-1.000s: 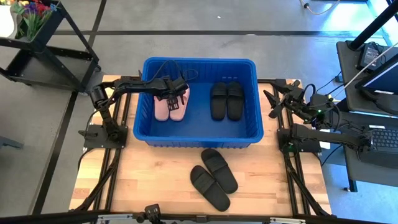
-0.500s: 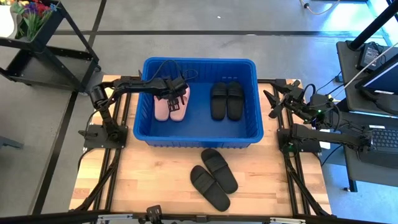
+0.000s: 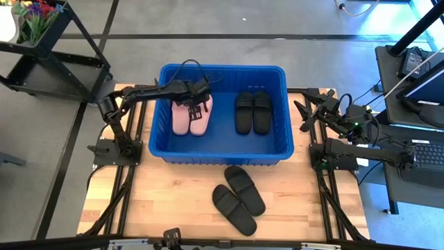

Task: Pick and place slides into bin
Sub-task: Put the black slide into the blue container

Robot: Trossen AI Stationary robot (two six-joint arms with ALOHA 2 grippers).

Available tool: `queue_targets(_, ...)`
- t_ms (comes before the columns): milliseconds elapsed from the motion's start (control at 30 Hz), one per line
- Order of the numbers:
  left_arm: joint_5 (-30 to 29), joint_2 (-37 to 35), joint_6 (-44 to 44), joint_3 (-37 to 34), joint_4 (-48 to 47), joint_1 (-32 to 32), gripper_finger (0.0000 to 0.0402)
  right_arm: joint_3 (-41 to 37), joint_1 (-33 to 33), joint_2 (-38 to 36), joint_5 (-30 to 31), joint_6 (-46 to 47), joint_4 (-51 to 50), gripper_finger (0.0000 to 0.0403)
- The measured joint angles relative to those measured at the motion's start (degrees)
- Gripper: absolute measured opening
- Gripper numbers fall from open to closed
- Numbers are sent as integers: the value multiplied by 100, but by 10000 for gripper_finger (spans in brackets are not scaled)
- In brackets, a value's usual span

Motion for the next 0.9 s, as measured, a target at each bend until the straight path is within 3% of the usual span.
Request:
queue_targets(167,247,0,-70,775,-1061,2,224,1,0,0,0,0,0,239)
queue_targets(400,2159,0,-455,1922,-1652,-76,224,0,0,0,0,-26,-2,239)
queue_targets(500,2665,0,-495,2355,-1632,-263,224,0,0,0,0,-42,-2,239)
queue_targets(700,2804,0,-732,2937,-1400,-792,224,-1,-2,0,-2,0,69,239)
queue_targets(900,2795,-59,-1480,2984,-261,-1230,224,1,0,0,-3,-26,253,239)
